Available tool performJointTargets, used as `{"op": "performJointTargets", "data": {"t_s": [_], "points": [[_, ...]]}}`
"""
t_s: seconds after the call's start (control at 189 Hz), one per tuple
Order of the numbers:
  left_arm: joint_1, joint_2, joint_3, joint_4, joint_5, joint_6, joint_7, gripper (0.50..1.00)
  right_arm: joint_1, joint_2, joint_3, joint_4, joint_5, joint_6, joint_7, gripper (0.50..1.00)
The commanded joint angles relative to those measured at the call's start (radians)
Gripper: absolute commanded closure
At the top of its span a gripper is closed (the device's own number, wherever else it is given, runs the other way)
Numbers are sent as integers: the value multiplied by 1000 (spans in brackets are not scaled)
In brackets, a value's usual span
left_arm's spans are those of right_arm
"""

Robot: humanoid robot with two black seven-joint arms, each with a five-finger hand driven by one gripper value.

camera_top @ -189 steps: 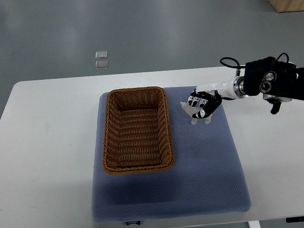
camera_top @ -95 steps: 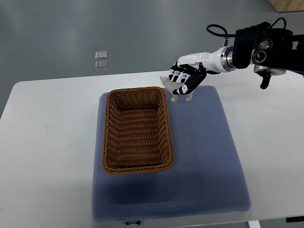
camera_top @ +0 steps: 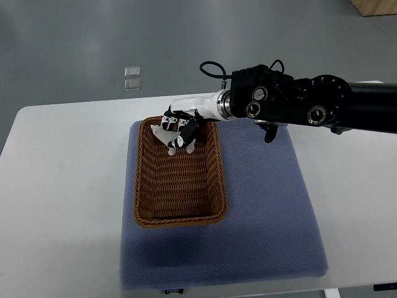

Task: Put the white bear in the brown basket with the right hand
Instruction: 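Open the right hand to drop the bear into the basket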

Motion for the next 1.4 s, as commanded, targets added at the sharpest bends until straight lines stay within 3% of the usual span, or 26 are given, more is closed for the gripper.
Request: {"op": "performJointTargets", "data": {"t_s": [0.0,0.211,0.449,0.486,0.602,0.655,0.723,0.961,1.23,1.394], "points": [[0,0,1,-1,0,0,-1,500,-38,36,0,-26,-4,-24,-1,1000],[0,0,1,1,0,0,1,500,-86,61,2,-63,-7,-34,0,1000],[0,0,1,1,0,0,-1,500,-121,82,3,-84,-15,-34,0,957],[0,0,1,1,0,0,1,500,-126,87,5,-86,-15,-34,0,922],[0,0,1,2,0,0,-1,500,-132,87,5,-90,-15,-34,0,877],[0,0,-1,2,0,0,-1,500,-136,90,6,-92,-15,-34,0,822],[0,0,-1,2,0,0,1,500,-139,95,8,-93,-13,-32,0,709],[0,0,-1,2,0,0,1,500,-135,87,18,-98,-10,-21,0,603],[0,0,1,1,0,0,1,500,-100,1,118,-97,4,-5,-3,599],[0,0,2,-1,0,0,1,500,-126,-103,265,-97,7,-8,2,599]]}}
